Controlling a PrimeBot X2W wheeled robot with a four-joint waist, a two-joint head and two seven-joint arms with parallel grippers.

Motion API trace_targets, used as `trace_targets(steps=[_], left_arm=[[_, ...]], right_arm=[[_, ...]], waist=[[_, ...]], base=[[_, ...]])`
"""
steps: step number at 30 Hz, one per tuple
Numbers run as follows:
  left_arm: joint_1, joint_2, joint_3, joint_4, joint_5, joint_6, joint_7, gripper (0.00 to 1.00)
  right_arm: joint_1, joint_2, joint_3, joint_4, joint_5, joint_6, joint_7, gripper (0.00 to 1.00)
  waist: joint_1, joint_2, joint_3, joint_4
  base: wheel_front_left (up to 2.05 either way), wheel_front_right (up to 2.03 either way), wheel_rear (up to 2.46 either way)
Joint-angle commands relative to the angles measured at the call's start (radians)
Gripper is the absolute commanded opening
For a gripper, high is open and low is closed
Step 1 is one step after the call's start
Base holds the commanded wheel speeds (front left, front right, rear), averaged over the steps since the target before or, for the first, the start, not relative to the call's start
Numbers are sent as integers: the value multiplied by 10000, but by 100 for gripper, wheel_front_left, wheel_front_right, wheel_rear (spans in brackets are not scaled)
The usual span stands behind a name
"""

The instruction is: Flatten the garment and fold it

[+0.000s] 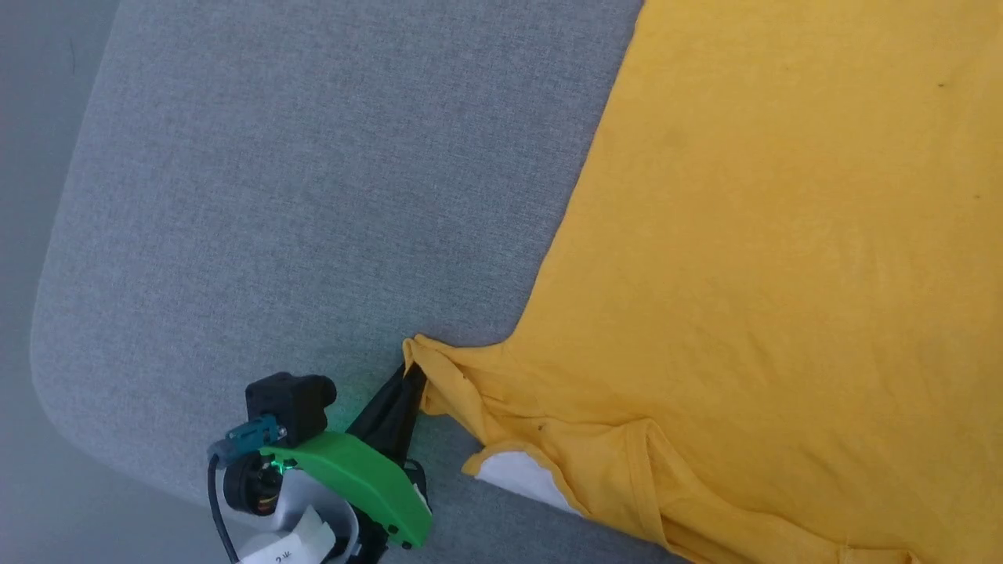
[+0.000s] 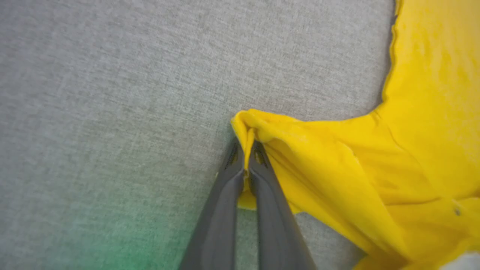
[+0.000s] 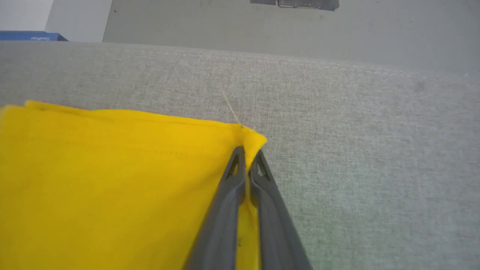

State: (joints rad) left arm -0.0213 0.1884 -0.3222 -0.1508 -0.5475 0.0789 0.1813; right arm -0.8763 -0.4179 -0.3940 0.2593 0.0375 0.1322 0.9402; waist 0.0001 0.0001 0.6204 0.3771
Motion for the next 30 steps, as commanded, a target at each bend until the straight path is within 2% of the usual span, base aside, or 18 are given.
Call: trace_targets(steps=[1,6,10,13,15,20,24,30], left_arm=[[-110,43,41,751,-134,175,242,0],[84,133,203,878,-267,215,173,0],[458,403,364,874,-286,365,306,0],[845,642,480,736,-297,523,497,0],[1119,798,561,591,-311,641,646,0],[1638,1099,676,191,-353,824,953,0],[1966,1193,721,-76,-410,951,1096,0],[2322,1312,778,-304,-498,1078,1261,0]], right_arm=[[372,43,-89,-123,61,-15,-524,0],[1589,442,-314,-674,347,-15,-4190,0],[3056,1014,-427,-652,614,-15,-7438,0],[4244,1570,-780,-678,679,-15,-8871,0],[4969,1928,-1044,-798,772,-15,-9329,0],[6703,2621,-1881,-1292,820,-15,-9125,0],[7887,3146,-2660,-1719,830,-15,-7991,0],[8849,3554,-3132,-1772,1185,-15,-5832,0]], waist=[[-1,-1,-213,-138],[-1,-1,-1104,-517],[-1,-1,-2215,-1066],[-1,-1,-3021,-1548],[-1,-1,-3448,-1894],[-1,-1,-4247,-2580],[-1,-1,-4608,-3007],[-1,-1,-4940,-3571]], base=[[0,0,0],[0,0,0],[0,0,0],[0,0,0],[0,0,0],[0,0,0],[0,0,0],[0,0,0]])
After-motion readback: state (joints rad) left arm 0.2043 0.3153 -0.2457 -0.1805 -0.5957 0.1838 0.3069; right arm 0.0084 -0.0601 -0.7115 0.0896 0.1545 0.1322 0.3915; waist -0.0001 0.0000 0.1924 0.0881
